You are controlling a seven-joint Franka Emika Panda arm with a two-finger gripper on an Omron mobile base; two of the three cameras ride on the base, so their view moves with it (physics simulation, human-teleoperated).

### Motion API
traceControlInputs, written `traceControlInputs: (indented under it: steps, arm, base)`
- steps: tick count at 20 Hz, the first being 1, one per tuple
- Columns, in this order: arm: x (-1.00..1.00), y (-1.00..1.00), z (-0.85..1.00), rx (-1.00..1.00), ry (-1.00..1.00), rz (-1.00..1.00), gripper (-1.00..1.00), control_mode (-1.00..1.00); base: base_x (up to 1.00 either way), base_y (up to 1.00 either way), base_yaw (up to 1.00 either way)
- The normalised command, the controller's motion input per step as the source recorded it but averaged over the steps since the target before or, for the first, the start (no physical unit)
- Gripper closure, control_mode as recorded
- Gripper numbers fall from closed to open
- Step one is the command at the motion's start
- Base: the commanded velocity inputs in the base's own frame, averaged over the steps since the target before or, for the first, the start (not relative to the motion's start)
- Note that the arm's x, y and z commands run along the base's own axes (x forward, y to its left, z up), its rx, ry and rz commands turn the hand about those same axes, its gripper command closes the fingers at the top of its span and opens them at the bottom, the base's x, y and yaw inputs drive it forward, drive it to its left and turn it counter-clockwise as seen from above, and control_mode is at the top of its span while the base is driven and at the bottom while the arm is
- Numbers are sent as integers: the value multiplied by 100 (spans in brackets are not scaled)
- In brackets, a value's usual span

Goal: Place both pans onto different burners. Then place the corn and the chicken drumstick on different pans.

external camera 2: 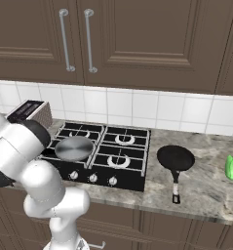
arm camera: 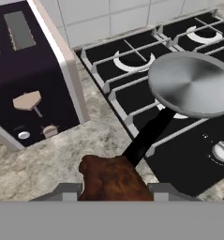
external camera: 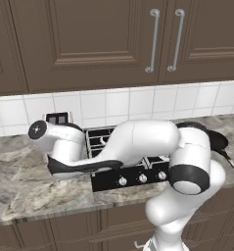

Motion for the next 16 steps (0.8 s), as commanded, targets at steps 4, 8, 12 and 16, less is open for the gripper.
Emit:
traceControlInputs:
  steps: [4,8,12,16]
  arm:
    - [-4,-32,15,1,0,30,100,-100]
    - [-10,-40,0,0,0,30,100,-100]
    - [-9,-49,0,-1,0,22,100,-100]
    - [-4,-47,0,-3,0,12,100,-100]
  base:
    - [0,0,0]
    - [0,0,0]
    - [0,0,0]
    - [0,0,0]
